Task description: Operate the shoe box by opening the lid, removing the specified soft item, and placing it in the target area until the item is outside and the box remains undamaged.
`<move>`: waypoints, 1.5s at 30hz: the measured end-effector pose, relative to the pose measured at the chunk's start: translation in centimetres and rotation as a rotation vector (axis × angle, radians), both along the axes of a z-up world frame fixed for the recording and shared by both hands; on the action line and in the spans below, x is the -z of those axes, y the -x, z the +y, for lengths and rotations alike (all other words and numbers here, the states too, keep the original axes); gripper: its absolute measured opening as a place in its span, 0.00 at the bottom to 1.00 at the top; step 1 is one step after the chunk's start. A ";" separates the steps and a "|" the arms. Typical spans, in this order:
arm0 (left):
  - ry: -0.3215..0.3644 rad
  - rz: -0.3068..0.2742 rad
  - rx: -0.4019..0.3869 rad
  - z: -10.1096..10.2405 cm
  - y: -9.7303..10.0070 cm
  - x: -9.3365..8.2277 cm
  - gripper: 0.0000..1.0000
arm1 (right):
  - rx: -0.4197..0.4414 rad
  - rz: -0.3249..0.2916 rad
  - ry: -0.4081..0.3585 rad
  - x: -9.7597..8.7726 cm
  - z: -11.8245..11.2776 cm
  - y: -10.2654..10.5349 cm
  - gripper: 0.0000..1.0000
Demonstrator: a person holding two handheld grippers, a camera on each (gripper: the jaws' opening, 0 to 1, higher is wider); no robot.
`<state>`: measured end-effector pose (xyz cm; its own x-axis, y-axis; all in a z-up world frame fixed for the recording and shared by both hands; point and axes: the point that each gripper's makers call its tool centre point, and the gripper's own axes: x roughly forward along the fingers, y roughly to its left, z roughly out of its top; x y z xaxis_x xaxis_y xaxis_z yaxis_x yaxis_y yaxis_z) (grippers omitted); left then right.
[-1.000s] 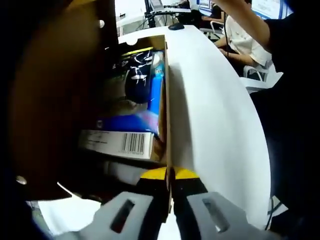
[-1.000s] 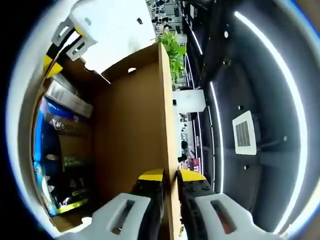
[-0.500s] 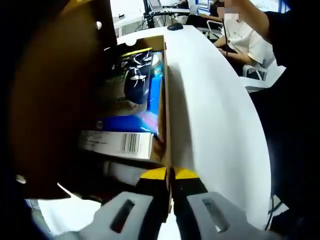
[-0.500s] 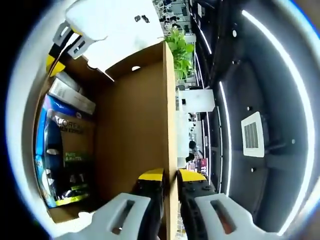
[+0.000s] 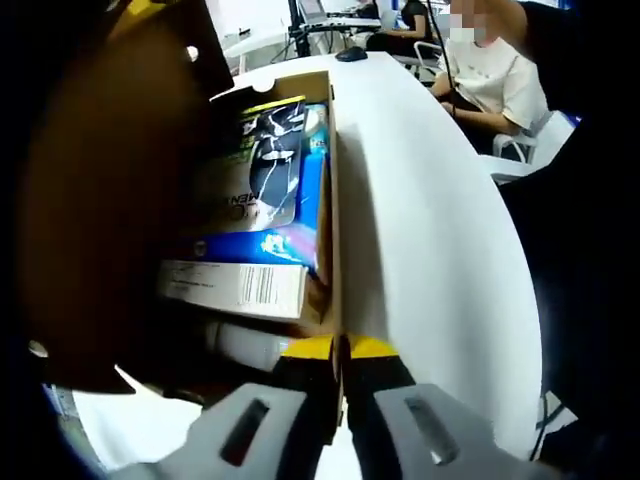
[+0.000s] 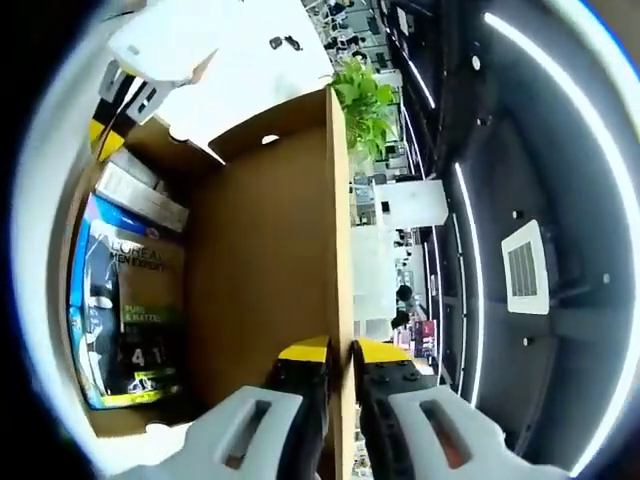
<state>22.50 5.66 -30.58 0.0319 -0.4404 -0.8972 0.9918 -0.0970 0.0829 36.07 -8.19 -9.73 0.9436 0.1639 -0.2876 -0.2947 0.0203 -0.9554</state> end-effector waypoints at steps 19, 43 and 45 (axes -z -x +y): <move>0.004 0.005 -0.003 -0.1 0.0 0.1 0.02 | -0.027 0.228 -0.021 0.9 -0.6 -4.7 0.04; 0.012 -0.001 0.002 -0.3 0.2 0.1 0.02 | -0.031 0.607 -0.075 4.4 -1.1 -11.1 0.03; 0.011 0.003 -0.004 -0.3 0.2 0.1 0.02 | -0.024 0.633 -0.073 4.7 -1.1 -11.5 0.03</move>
